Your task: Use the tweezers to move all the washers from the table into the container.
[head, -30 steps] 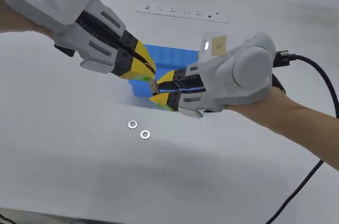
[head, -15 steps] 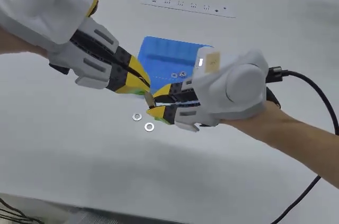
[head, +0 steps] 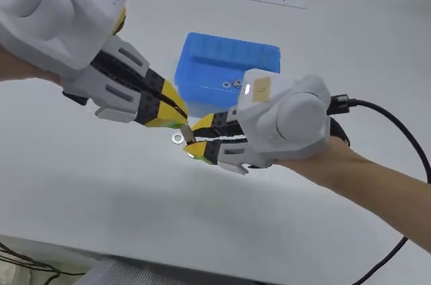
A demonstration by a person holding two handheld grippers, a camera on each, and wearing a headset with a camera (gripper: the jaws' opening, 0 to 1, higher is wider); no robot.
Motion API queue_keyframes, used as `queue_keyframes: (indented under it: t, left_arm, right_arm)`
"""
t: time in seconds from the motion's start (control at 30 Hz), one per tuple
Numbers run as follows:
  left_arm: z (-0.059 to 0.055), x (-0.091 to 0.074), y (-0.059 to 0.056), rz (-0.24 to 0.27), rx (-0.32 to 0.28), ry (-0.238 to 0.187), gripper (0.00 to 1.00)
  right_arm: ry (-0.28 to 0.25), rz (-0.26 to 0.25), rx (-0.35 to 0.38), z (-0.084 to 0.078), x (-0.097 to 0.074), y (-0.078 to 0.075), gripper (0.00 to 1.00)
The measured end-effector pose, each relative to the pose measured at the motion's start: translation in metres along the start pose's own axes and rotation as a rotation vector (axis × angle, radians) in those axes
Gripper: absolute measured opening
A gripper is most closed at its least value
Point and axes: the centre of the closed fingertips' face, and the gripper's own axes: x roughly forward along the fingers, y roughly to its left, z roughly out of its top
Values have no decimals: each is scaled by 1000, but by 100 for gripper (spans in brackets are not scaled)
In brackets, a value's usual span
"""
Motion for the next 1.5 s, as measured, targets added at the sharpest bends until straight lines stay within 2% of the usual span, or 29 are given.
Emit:
queue_keyframes:
  t: [0.6,0.93,1.07,1.1,1.13,1.5]
  left_arm:
    - [-13,11,3,-12,-12,28,6]
    - [-8,10,8,10,8,8,6]
    - [-13,12,9,7,8,19,6]
    - [-13,13,9,3,8,4,6]
    - [-14,13,10,6,3,11,6]
    - [-14,15,10,-7,-3,-10,6]
  right_arm:
    - [5,21,28,-11,11,0,13]
    - [-3,15,39,-12,11,-5,13]
    - [2,16,34,-12,11,-6,13]
    - [3,19,34,-13,11,-5,13]
    - [3,19,32,-13,12,-5,13]
    - [20,25,21,-18,9,-3,13]
